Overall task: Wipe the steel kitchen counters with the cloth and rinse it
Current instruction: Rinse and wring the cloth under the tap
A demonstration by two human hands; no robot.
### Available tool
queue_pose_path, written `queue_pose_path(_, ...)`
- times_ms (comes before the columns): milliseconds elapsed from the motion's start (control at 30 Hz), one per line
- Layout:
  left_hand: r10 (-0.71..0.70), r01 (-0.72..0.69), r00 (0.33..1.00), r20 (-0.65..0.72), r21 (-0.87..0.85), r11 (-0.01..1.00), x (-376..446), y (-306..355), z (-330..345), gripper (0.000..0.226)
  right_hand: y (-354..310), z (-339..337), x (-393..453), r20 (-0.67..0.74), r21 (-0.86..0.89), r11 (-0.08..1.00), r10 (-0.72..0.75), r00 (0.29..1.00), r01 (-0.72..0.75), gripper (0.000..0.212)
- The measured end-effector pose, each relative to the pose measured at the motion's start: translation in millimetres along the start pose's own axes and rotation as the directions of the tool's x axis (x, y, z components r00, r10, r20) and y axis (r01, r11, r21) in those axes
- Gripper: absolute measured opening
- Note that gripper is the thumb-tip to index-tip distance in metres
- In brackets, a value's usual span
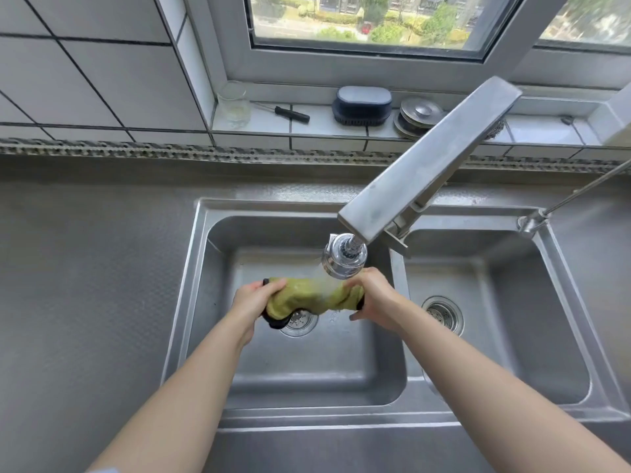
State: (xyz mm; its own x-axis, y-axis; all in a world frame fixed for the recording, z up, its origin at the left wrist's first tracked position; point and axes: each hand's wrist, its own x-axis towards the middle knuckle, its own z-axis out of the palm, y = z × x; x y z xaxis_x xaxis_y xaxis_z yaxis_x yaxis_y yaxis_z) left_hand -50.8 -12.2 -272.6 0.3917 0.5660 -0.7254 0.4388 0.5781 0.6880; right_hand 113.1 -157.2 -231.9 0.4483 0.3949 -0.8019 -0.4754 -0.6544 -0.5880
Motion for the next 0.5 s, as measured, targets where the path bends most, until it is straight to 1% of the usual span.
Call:
queue_pose_path(33,0.000,-0.002,0.999,-0.033,-0.063,0.998,1.6,-0.5,0.5,0.010,0.8,3.5,-1.6,0.030,0.013,1.000,-0.005,1.000,0.004,0.025)
queue_pose_path(100,-0.035,0.026,0.999,-0.040,-0.189,0.982,3.3,-0.7,3.4,0.010,3.6,10.2,-2.0,0.072,0.076,0.997,-0.002,0.997,-0.004,0.036)
queue_pose_path(167,-0.061,0.053,0.998,-0.025,-0.230,0.972,3.7,-0.4,7.2,0.011,8.1,14.8,-0.8,0.070,0.088,0.996,-0.013,0.997,0.007,0.034)
queue_pose_path(200,-0.065,0.058,0.998,-0.022,-0.231,0.971,4.2,-0.7,8.7,0.010,9.9,17.0,-0.2,0.050,0.107,0.994,-0.019,0.999,0.014,0.029)
queue_pose_path(267,-0.077,0.070,0.997,-0.028,-0.213,0.975,6.2,-2.0,11.6,0.011,12.5,21.1,2.6,0.019,0.254,0.967,-0.015,1.000,0.010,0.024)
queue_pose_path(333,-0.137,0.133,0.990,-0.019,-0.150,0.980,4.9,-3.4,16.0,0.011,10.2,27.1,1.5,0.012,0.408,0.913,-0.003,1.000,-0.002,0.021)
queue_pose_path(367,-0.179,0.178,0.984,-0.002,-0.099,0.979,3.7,-4.6,20.2,0.011,8.6,31.1,-1.6,0.024,0.430,0.903,-0.009,1.000,-0.003,0.020)
queue_pose_path(400,-0.225,0.226,0.974,0.016,-0.051,0.973,0.7,-4.9,25.8,0.012,7.1,36.2,-6.0,0.047,0.426,0.905,-0.027,0.999,0.004,0.020)
queue_pose_path(433,-0.271,0.273,0.961,0.044,-0.033,0.961,-2.7,-4.5,32.4,0.015,7.1,42.6,-11.3,0.072,0.378,0.925,-0.060,0.996,0.028,0.017)
queue_pose_path(467,-0.306,0.310,0.949,0.077,-0.049,0.949,-6.2,-3.1,39.3,0.019,7.6,51.0,-16.2,0.092,0.298,0.952,-0.097,0.991,0.066,0.011)
queue_pose_path(500,-0.327,0.339,0.937,0.122,-0.093,0.936,-7.7,-2.0,46.8,0.022,8.3,58.6,-22.0,0.086,0.195,0.972,-0.150,0.985,0.131,0.010)
